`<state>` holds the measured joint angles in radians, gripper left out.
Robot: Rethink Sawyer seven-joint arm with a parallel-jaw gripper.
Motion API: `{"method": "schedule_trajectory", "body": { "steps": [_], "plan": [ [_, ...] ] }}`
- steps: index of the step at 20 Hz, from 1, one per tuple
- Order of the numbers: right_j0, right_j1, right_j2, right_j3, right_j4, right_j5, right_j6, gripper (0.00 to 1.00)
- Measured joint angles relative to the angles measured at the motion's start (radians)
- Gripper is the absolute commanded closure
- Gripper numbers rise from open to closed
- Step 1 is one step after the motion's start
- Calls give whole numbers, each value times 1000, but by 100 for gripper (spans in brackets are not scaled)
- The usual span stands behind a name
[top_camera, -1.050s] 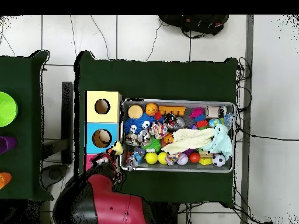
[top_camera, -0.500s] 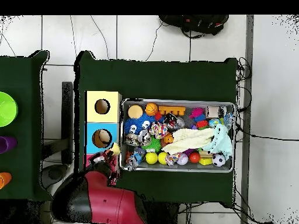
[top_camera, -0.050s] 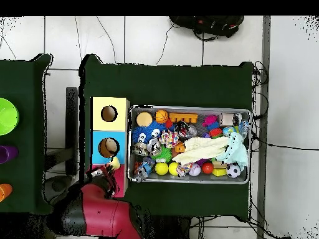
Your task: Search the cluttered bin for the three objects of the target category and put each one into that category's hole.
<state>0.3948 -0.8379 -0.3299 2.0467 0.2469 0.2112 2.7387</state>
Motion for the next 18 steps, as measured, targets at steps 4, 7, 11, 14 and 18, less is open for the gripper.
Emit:
{"method": "schedule_trajectory", "body": {
  "steps": [4,7,11,14,18],
  "plan": [
    [32,11,0,5,17,-40,0,100],
    [46,11,0,13,23,-65,0,100],
    [50,11,0,33,26,-99,0,100],
    [49,11,0,49,29,-120,0,100],
    [46,7,1,65,30,-136,0,100]
  ]
}}
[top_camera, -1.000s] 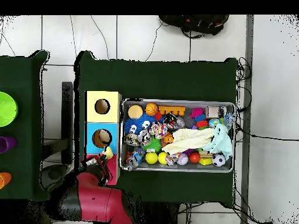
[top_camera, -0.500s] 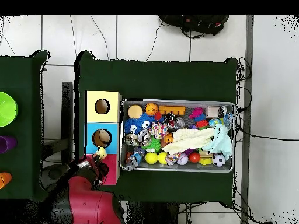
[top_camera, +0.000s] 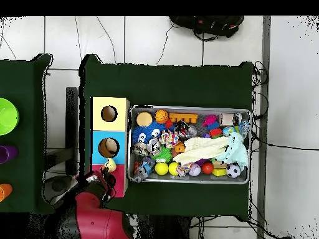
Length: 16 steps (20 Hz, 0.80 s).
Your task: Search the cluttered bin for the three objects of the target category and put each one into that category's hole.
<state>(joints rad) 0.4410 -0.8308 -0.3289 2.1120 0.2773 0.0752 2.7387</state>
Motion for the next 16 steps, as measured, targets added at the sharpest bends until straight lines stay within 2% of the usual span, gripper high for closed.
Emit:
{"method": "schedule_trajectory", "body": {
  "steps": [9,16],
  "plan": [
    [-72,-41,30,73,0,-62,0,100],
    [-54,-56,30,102,8,-73,0,100]
  ]
}}
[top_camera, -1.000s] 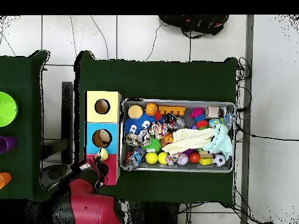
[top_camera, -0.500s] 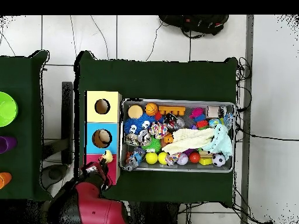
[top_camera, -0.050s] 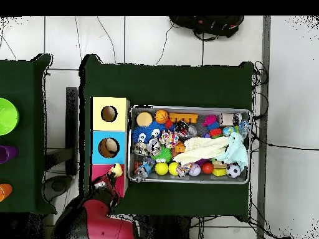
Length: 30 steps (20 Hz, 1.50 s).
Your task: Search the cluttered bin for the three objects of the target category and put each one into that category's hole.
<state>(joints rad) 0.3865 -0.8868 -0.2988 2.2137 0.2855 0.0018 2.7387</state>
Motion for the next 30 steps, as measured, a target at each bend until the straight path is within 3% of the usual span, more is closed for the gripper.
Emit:
{"method": "schedule_trajectory", "body": {
  "steps": [14,22,30],
  "plan": [
    [104,24,1,4,70,0,0,100],
    [95,65,2,4,71,-18,0,100],
    [51,55,19,14,71,-48,0,100]
  ]
}}
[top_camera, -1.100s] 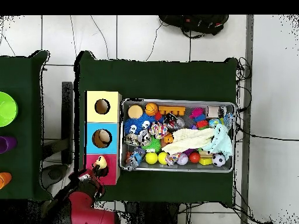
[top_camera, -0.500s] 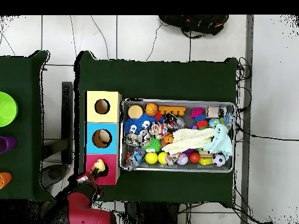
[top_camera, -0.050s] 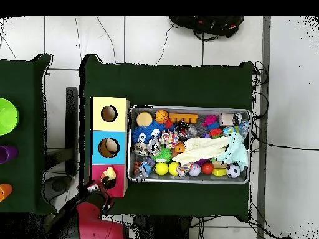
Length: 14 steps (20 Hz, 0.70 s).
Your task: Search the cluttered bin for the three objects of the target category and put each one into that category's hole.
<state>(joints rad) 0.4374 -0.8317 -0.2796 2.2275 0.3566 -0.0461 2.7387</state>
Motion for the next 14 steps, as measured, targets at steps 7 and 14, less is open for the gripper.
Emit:
{"method": "schedule_trajectory", "body": {
  "steps": [7,14],
  "plan": [
    [-51,-20,28,21,0,-4,0,100],
    [-97,12,53,34,-14,-54,0,100]
  ]
}}
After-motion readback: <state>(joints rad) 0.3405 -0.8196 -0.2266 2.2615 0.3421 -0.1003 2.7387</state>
